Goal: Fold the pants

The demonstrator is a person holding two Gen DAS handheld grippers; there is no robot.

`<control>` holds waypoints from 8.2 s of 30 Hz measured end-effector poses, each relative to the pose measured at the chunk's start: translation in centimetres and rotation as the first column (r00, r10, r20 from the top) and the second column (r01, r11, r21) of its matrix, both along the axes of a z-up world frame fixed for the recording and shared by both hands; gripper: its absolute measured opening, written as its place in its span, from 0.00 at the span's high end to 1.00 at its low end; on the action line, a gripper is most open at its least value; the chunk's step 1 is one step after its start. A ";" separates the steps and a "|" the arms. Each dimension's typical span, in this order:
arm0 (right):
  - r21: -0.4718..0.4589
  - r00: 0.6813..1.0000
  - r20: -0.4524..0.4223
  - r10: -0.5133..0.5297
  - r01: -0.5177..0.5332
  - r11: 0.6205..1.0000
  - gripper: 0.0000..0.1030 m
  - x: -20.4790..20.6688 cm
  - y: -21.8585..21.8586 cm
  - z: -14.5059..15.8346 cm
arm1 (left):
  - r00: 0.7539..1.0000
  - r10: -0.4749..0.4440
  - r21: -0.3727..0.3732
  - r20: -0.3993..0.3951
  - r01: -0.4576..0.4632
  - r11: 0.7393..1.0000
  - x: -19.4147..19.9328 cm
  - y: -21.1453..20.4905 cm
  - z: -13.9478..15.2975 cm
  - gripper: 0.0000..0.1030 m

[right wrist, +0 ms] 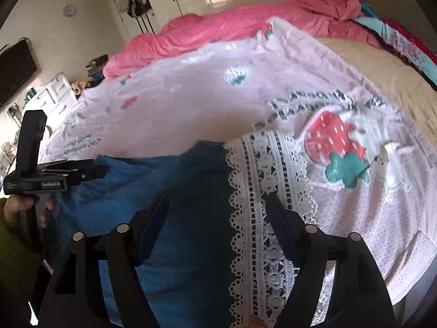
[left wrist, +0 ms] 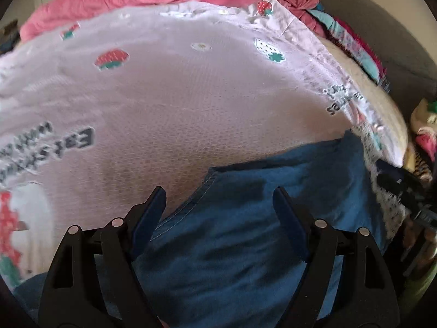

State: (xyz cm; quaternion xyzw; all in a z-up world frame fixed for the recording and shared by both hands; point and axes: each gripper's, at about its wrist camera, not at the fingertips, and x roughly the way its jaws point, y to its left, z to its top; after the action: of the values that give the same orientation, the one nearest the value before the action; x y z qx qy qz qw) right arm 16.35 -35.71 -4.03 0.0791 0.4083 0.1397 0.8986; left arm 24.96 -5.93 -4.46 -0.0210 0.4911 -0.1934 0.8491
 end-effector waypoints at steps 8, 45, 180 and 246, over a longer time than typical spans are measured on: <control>-0.062 0.999 -0.047 -0.013 0.011 0.998 0.26 0.6 0.8 -0.9 | 0.998 0.040 -0.169 0.057 -0.029 0.985 -0.1 1.3 0.8 0.92; -0.004 0.994 -0.108 0.011 -0.012 1.000 0.62 8.0 -4.6 -2.1 | 0.990 -0.037 -0.069 0.139 0.047 0.997 -4.1 -0.7 -1.5 0.41; 0.081 0.983 -0.181 -0.042 0.058 0.995 0.66 -6.9 -5.4 -2.5 | 0.847 -0.527 -0.107 -0.073 0.519 0.848 5.0 -22.8 -1.9 0.55; -0.354 0.848 0.012 0.530 -0.492 0.796 0.82 -14.7 23.1 -0.6 | 0.996 0.086 -0.440 -0.027 -0.089 0.894 -2.9 6.9 -0.4 0.88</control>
State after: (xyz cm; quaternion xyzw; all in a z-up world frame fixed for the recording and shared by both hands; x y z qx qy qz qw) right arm 1.69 -12.57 -4.63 -0.1970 0.3818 0.3092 0.8485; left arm 22.02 0.99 -4.84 -0.2350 0.4361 -0.2612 0.8285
